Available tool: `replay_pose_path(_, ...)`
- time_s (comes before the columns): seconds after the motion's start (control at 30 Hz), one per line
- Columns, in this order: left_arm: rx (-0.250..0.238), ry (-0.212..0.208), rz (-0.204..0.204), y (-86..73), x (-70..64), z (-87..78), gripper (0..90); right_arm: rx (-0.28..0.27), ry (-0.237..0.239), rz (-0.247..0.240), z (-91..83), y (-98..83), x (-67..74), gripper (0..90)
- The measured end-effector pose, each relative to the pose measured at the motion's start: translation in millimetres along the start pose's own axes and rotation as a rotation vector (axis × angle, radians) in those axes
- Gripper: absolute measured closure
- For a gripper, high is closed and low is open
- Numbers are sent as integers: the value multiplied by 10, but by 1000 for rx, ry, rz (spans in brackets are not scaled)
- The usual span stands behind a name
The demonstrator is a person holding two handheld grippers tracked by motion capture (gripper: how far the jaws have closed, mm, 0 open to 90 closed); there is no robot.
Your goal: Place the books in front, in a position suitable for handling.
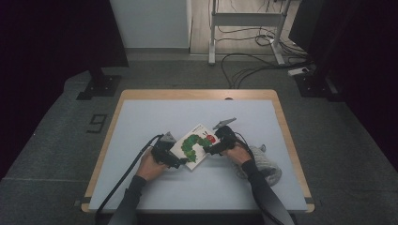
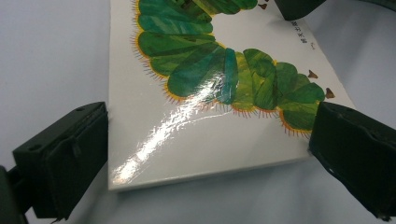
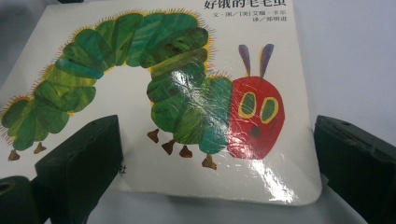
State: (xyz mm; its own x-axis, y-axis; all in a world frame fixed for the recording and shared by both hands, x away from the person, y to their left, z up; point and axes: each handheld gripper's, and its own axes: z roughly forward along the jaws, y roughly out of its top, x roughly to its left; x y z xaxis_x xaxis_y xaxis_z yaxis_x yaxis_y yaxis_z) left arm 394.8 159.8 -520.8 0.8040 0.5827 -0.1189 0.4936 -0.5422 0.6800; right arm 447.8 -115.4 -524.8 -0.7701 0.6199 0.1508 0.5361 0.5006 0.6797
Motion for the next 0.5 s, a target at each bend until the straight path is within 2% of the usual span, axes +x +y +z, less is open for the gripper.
replay_pose_path(0.23,-14,12,-13,-186,-96,-149,0,-6,16,-16,-15,-64,170,21)
replay_pose_path(0.27,31,44,17,-258,-140,-211,0,-5,21,-18,-20,-77,210,21)
replay_pose_path(0.3,31,44,17,-258,-140,-211,0,-5,21,-18,-20,-77,210,21)
replay_pose_path(0.33,53,85,33,-353,-178,-266,0,-8,25,-26,-19,-86,232,21)
replay_pose_path(0.37,53,85,33,-353,-178,-266,0,-8,25,-26,-19,-86,232,21)
replay_pose_path(0.43,34,93,24,-473,-207,-332,0,-8,26,-28,-18,-92,262,20)
replay_pose_path(0.5,29,95,22,-495,-216,-346,0,-7,28,-28,-16,-95,285,19)
